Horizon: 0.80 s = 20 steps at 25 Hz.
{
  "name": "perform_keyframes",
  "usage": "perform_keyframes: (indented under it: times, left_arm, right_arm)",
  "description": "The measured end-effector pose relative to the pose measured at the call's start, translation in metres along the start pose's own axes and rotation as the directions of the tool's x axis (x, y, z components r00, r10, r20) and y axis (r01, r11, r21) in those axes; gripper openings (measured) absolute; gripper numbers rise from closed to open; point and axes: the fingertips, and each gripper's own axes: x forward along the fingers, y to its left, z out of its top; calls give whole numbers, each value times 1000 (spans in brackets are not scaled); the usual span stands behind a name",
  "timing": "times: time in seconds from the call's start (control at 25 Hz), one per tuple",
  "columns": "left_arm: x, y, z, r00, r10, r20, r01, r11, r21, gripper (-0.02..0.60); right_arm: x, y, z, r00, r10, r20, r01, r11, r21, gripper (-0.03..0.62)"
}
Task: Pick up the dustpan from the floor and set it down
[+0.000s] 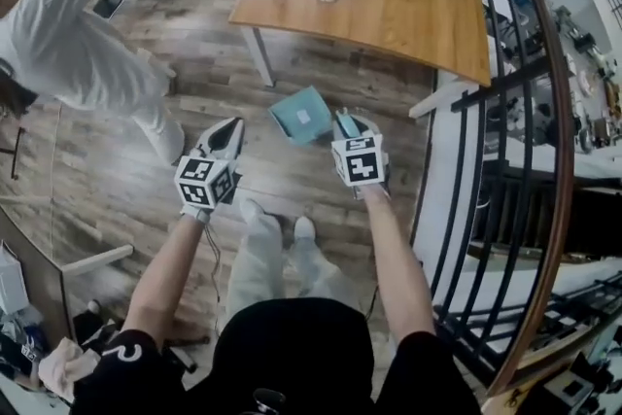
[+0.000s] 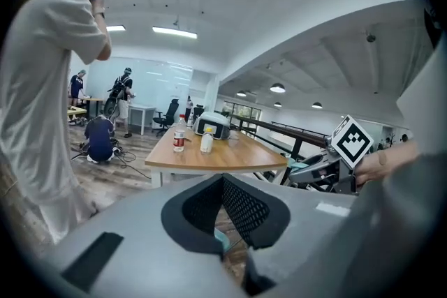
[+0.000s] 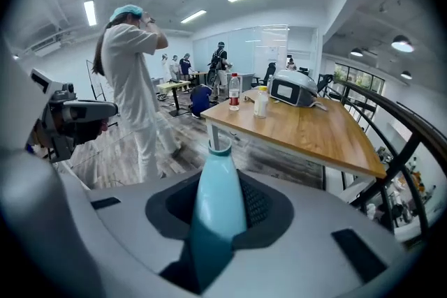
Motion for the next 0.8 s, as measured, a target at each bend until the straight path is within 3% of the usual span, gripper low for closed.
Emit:
perform_keyframes:
  times: [0.44,0.8]
  left_arm:
    - [56,20,-62,995,-92,-28,90,995,-49,-3]
    - [71,50,-121,990,-106,-96,97,991,-92,-3]
  right_arm:
    - [97,-10,-86,995,-65,-73,67,998,21,89]
    - [167,5,-147,991,-78,-108,80,997,15,91]
